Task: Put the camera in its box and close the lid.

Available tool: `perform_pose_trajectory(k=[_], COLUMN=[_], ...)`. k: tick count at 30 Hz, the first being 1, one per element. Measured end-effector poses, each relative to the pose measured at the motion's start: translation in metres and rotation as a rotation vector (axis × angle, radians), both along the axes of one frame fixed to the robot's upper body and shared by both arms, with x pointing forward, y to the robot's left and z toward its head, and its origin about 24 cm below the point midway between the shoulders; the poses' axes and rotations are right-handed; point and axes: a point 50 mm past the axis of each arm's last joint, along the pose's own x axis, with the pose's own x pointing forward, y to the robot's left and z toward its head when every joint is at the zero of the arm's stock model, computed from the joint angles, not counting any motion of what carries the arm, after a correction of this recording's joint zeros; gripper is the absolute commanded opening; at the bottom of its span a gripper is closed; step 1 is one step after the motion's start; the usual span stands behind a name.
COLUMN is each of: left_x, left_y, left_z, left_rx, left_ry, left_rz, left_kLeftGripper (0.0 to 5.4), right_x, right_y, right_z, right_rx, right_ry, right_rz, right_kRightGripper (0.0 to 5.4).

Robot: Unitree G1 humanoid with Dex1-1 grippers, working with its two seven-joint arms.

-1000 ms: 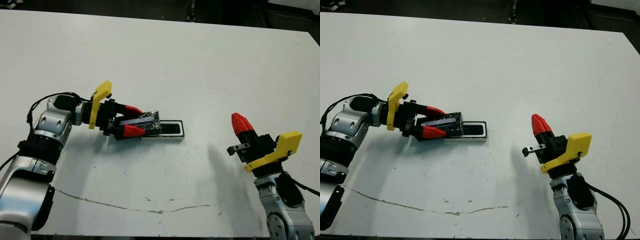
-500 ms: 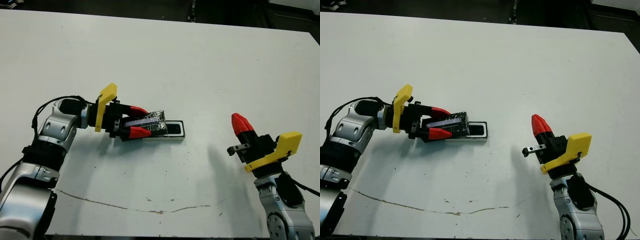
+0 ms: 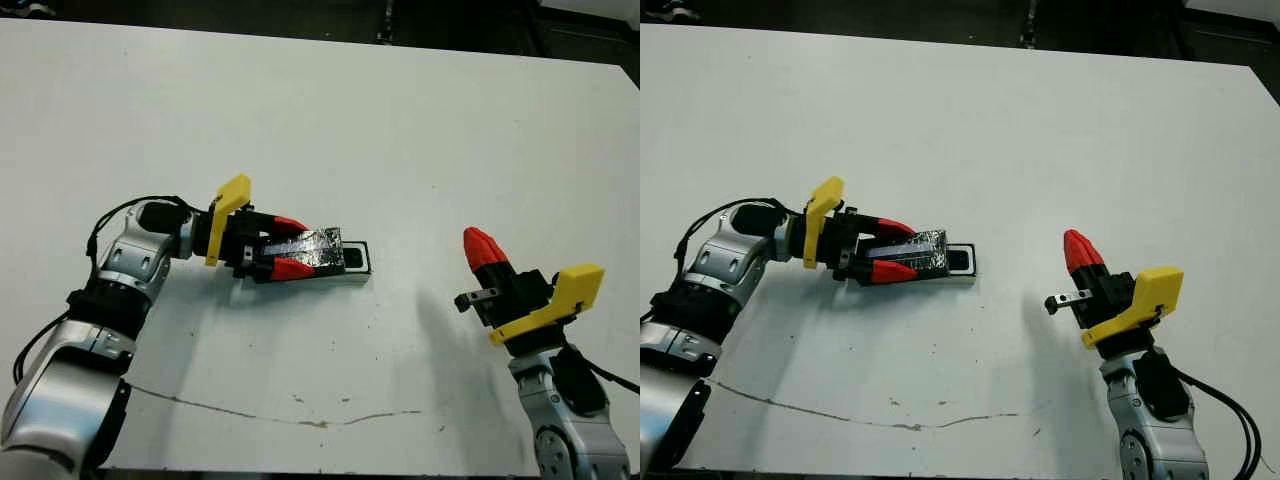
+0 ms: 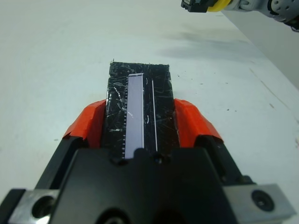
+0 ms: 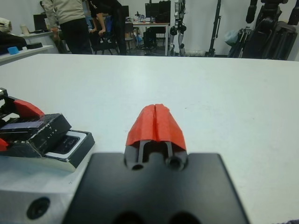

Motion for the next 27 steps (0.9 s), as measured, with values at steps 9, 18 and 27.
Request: perform_pose_trajectory(k=[9,18,27], left_x=[0.003,0.005,0.009], left_y=[-0.019,-0.033,-0.04], left_z=[-0.005,-0.013,-0.014], left_rx=[-0.017,-0.059,-0.039], left_ry=[-0.008,-0.015,0.0], left_rz=[-0.017,-0.025,-0.039], left_kLeftGripper=[3.15,3.15,3.15], right_x=[0.0,0.0,-0.001], right_y=[0.0,0.0,-0.001], right_z=[0.0,-0.001,-0.001], right_rx=[0.0,-0.001,0.0], right_ry=[0.002,0.003,0.006], right_rz=[-0.002,-0.003,-0.006], right_kRightGripper=[0.0,0.0,0.0])
